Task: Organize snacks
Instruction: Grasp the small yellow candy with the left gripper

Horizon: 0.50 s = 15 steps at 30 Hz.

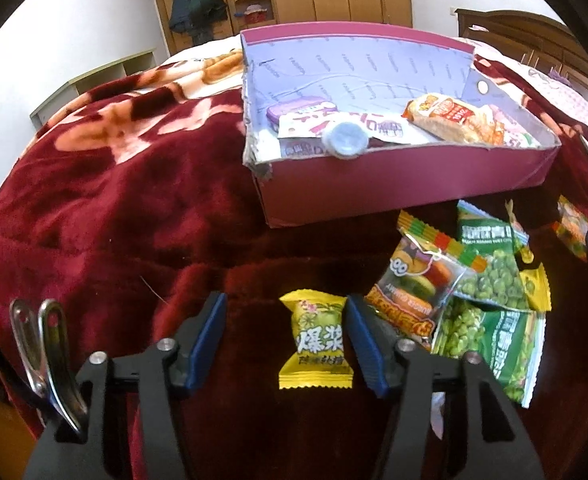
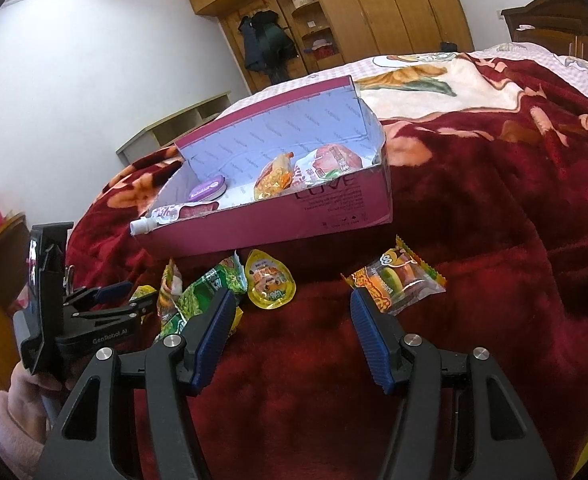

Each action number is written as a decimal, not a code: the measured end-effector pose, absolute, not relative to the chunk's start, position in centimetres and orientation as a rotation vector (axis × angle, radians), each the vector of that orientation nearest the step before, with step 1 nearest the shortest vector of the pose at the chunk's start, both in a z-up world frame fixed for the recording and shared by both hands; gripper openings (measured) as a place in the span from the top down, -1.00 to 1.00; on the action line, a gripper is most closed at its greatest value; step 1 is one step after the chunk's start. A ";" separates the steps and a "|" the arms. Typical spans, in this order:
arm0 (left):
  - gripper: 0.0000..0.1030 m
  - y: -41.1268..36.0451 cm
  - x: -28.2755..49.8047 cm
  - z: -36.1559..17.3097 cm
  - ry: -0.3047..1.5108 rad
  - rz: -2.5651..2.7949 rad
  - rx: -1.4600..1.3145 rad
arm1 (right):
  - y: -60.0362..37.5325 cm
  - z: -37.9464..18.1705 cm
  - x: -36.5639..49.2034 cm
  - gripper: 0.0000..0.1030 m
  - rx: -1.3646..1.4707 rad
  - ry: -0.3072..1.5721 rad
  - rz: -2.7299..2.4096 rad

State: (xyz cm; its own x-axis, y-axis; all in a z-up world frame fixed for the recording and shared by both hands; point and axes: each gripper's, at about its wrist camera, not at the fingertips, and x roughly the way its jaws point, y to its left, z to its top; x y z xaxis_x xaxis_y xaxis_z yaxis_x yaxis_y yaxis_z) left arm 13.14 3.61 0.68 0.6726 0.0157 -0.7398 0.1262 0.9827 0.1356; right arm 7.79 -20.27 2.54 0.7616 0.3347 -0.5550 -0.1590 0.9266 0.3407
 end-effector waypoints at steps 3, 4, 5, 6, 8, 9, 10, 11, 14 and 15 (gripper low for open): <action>0.17 3.3 12.5 0.8 0.820 -0.058 0.175 | -20.3 2.5 7.8 -0.19 0.285 0.652 0.274; 0.33 3.3 12.4 0.9 0.813 -0.053 0.171 | -20.3 2.5 7.8 -0.19 0.285 0.651 0.273; 0.37 3.4 12.3 1.0 0.809 -0.052 0.162 | -20.4 2.5 7.8 -0.19 0.283 0.651 0.273; 0.37 3.5 12.1 1.2 0.807 -0.054 0.141 | -20.4 2.5 7.7 -0.19 0.281 0.651 0.273; 0.37 3.8 11.9 1.6 0.805 -0.066 0.097 | -20.4 2.5 7.6 -0.19 0.276 0.651 0.273; 0.37 3.9 11.7 1.8 0.804 -0.076 0.081 | -20.4 2.5 7.6 -0.19 0.275 0.651 0.272; 0.37 4.0 11.6 2.0 0.802 -0.090 0.060 | -20.4 2.5 7.6 -0.19 0.274 0.651 0.272; 0.37 4.0 11.4 2.3 0.801 -0.099 0.042 | -20.4 2.5 7.5 -0.19 0.274 0.652 0.272; 0.37 3.5 10.7 2.9 0.790 -0.121 0.008 | -20.3 2.5 7.5 -0.19 0.272 0.655 0.274; 0.37 3.3 10.6 3.0 0.788 -0.123 0.003 | -20.3 2.5 7.4 -0.19 0.269 0.654 0.275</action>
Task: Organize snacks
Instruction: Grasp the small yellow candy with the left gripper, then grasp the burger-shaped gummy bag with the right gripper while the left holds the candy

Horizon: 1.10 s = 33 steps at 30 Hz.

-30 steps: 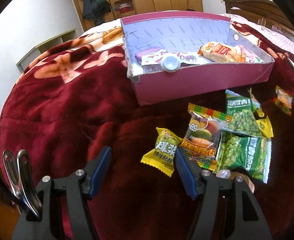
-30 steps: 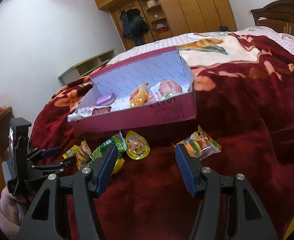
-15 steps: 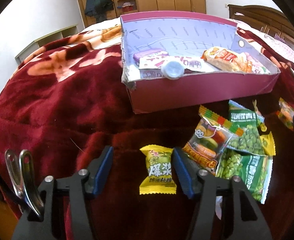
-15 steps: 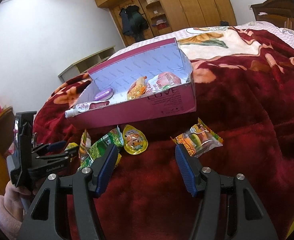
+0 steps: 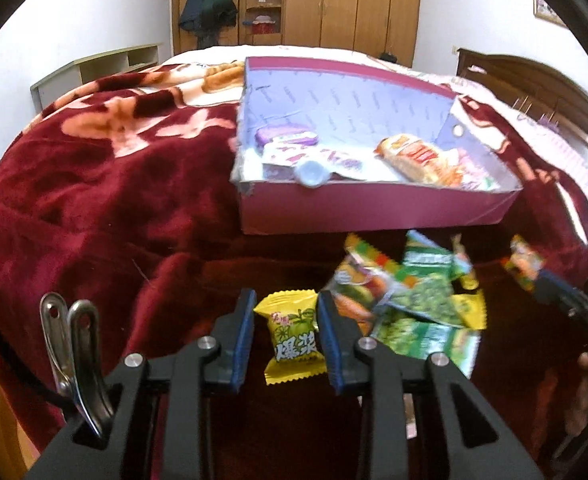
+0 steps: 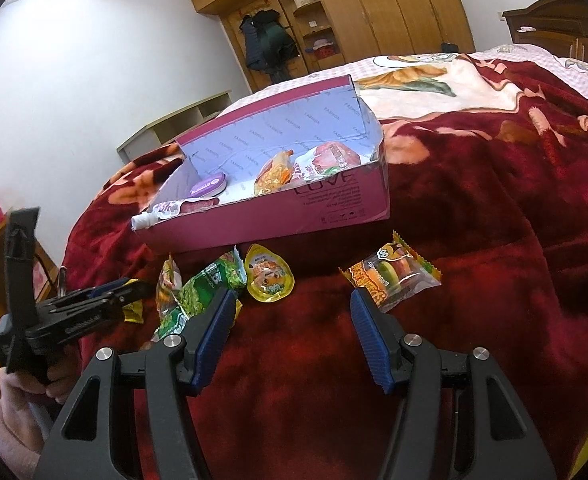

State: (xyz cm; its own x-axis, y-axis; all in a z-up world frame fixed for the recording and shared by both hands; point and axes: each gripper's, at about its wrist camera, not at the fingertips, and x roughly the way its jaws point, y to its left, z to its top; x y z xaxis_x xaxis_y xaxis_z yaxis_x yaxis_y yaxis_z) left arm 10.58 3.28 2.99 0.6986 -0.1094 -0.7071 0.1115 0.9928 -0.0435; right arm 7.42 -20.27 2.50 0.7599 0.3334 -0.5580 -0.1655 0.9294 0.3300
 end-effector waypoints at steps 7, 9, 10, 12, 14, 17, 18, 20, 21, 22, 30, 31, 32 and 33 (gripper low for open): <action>0.37 2.3 10.6 1.0 0.826 -0.087 0.014 | -20.4 2.8 6.8 -0.19 0.220 0.642 0.258; 0.37 2.4 10.5 0.5 0.823 -0.081 0.005 | -20.8 3.0 6.7 -0.19 0.207 0.633 0.242; 0.37 2.4 10.4 0.5 0.819 -0.081 0.007 | -21.0 3.1 6.7 -0.19 0.204 0.629 0.232; 0.37 2.3 10.3 0.4 0.810 -0.078 0.016 | -21.6 3.2 6.8 -0.19 0.196 0.624 0.209; 0.37 2.2 10.2 0.2 0.801 -0.075 0.026 | -22.1 3.2 7.1 -0.19 0.197 0.626 0.190; 0.36 2.3 10.1 0.1 0.786 -0.075 0.025 | -22.5 3.0 8.0 -0.19 0.182 0.646 0.161; 0.35 2.3 10.1 0.1 0.783 -0.078 0.019 | -22.6 2.8 8.4 -0.19 0.167 0.657 0.140; 0.34 2.5 10.0 0.0 0.782 -0.084 0.003 | -22.8 2.5 9.1 -0.19 0.149 0.672 0.109; 0.33 2.7 10.0 0.0 0.781 -0.088 -0.006 | -22.9 2.2 9.7 -0.19 0.144 0.686 0.095; 0.33 2.8 10.0 0.0 0.780 -0.091 -0.012 | -23.0 2.1 10.0 -0.19 0.143 0.697 0.090; 0.30 3.0 10.0 0.0 0.772 -0.099 -0.030 | -22.4 1.0 11.9 -0.35 0.157 0.731 0.098; 0.29 3.0 10.0 0.0 0.772 -0.100 -0.032 | -22.3 0.8 12.0 -0.36 0.155 0.732 0.096; 0.29 3.1 10.0 0.0 0.773 -0.101 -0.038 | -22.2 0.6 12.1 -0.36 0.152 0.734 0.095; 0.29 3.2 10.0 0.0 0.773 -0.103 -0.043 | -22.1 0.3 12.2 -0.36 0.147 0.740 0.093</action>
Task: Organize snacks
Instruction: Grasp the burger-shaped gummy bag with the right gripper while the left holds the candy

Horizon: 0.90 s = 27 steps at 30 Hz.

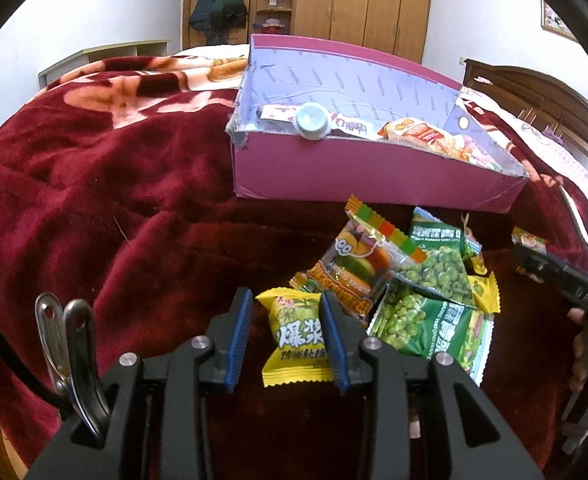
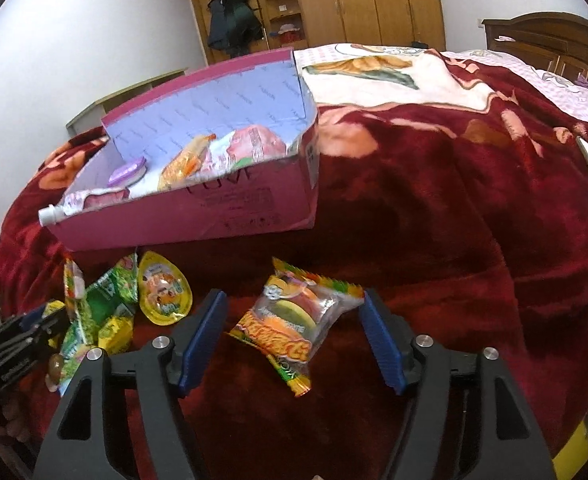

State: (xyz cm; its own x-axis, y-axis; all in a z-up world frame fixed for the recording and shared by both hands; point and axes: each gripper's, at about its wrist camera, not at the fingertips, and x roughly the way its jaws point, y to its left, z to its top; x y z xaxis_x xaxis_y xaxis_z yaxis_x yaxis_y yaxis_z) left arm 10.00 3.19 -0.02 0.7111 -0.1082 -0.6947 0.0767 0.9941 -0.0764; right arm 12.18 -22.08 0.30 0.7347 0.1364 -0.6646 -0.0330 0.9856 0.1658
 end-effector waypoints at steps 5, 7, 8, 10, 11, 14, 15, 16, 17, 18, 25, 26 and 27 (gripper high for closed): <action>0.28 3.2 10.1 -0.2 0.773 -0.102 -0.045 | -21.6 -0.4 12.2 -0.36 0.111 0.740 0.072; 0.28 3.1 10.0 -0.2 0.769 -0.100 -0.039 | -21.5 -0.6 12.2 -0.36 0.106 0.735 0.067; 0.28 3.1 10.0 -0.2 0.768 -0.099 -0.036 | -21.5 -0.6 12.2 -0.36 0.106 0.731 0.067; 0.28 3.1 9.9 -0.1 0.767 -0.097 -0.035 | -21.6 -0.7 12.0 -0.28 0.112 0.721 0.066; 0.28 3.0 9.8 -0.1 0.764 -0.093 -0.033 | -21.7 -0.6 11.9 -0.22 0.115 0.718 0.059; 0.28 2.9 9.4 0.1 0.752 -0.086 -0.026 | -22.3 -0.5 11.4 0.10 0.142 0.705 0.022; 0.30 2.8 9.3 0.2 0.749 -0.084 -0.019 | -22.7 -0.5 11.2 0.11 0.165 0.699 0.027; 0.33 2.7 9.2 0.2 0.746 -0.084 -0.014 | -22.9 -0.4 11.1 0.11 0.174 0.696 0.029; 0.35 2.7 9.1 0.3 0.743 -0.083 -0.013 | -22.9 -0.4 11.1 0.11 0.177 0.693 0.030; 0.37 2.8 9.1 0.3 0.740 -0.085 -0.018 | -22.8 -0.4 11.0 0.11 0.175 0.689 0.030; 0.44 3.4 8.4 1.2 0.725 -0.086 -0.061 | -22.5 -0.1 10.0 0.12 0.185 0.662 0.053; 0.45 3.5 8.3 1.4 0.721 -0.087 -0.067 | -22.4 -0.1 9.8 0.11 0.188 0.659 0.061; 0.45 3.6 8.2 1.5 0.718 -0.087 -0.072 | -22.2 -0.1 9.5 0.11 0.191 0.654 0.074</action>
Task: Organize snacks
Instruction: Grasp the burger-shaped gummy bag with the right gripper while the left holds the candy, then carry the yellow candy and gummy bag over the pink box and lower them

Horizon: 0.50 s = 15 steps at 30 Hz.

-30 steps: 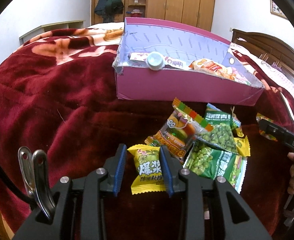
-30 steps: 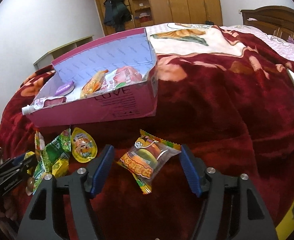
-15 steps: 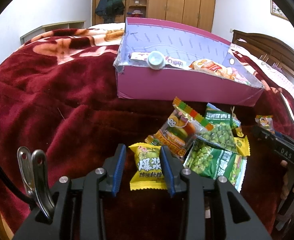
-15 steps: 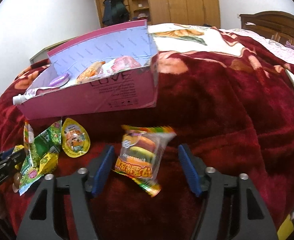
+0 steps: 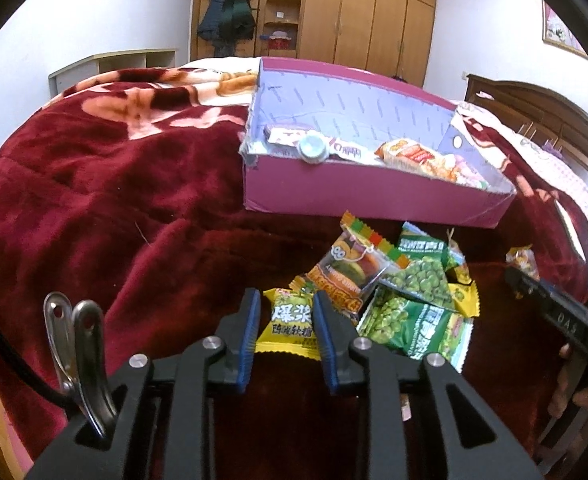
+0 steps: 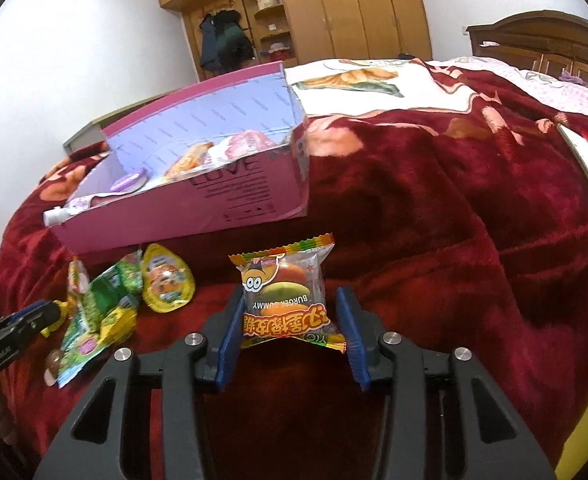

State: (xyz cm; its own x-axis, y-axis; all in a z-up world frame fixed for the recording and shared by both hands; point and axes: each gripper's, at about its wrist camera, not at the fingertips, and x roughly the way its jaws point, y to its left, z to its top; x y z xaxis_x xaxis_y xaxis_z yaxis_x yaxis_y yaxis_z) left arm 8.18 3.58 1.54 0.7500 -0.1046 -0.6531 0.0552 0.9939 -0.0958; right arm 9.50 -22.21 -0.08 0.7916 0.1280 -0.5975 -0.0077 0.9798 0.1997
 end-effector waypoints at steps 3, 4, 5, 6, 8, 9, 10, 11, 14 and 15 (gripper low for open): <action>0.45 3.7 7.8 2.2 0.706 -0.087 -0.083 | -21.6 -0.1 8.7 0.12 0.189 0.653 0.107; 0.45 3.7 7.7 2.5 0.702 -0.085 -0.085 | -21.4 0.0 8.6 0.11 0.186 0.651 0.114; 0.45 3.7 7.6 2.7 0.698 -0.082 -0.088 | -21.3 0.0 8.4 0.11 0.185 0.649 0.120; 0.45 3.7 7.5 2.9 0.695 -0.080 -0.092 | -21.2 0.1 8.2 0.11 0.185 0.647 0.127; 0.45 3.8 7.4 3.3 0.694 -0.078 -0.102 | -21.0 0.2 8.0 0.12 0.191 0.644 0.139; 0.45 3.9 7.4 3.4 0.695 -0.077 -0.108 | -21.0 0.3 7.9 0.11 0.193 0.644 0.141; 0.45 4.0 7.3 3.5 0.695 -0.075 -0.112 | -21.1 0.2 7.9 0.11 0.197 0.644 0.144; 0.45 4.1 7.3 3.6 0.695 -0.072 -0.113 | -21.1 0.3 7.9 0.11 0.203 0.644 0.146; 0.46 4.3 7.2 3.9 0.691 -0.061 -0.112 | -21.4 0.3 7.7 0.12 0.218 0.640 0.154; 0.46 4.3 7.1 4.1 0.688 -0.059 -0.113 | -21.4 0.4 7.7 0.12 0.219 0.639 0.158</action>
State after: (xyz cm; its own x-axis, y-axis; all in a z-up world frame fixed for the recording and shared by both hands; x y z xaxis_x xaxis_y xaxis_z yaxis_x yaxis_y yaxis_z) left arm 7.07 4.33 4.09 0.7713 -0.0917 -0.6298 0.0169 0.9922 -0.1237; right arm 7.67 -21.36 0.39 0.7919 0.2131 -0.5723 -0.0786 0.9649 0.2505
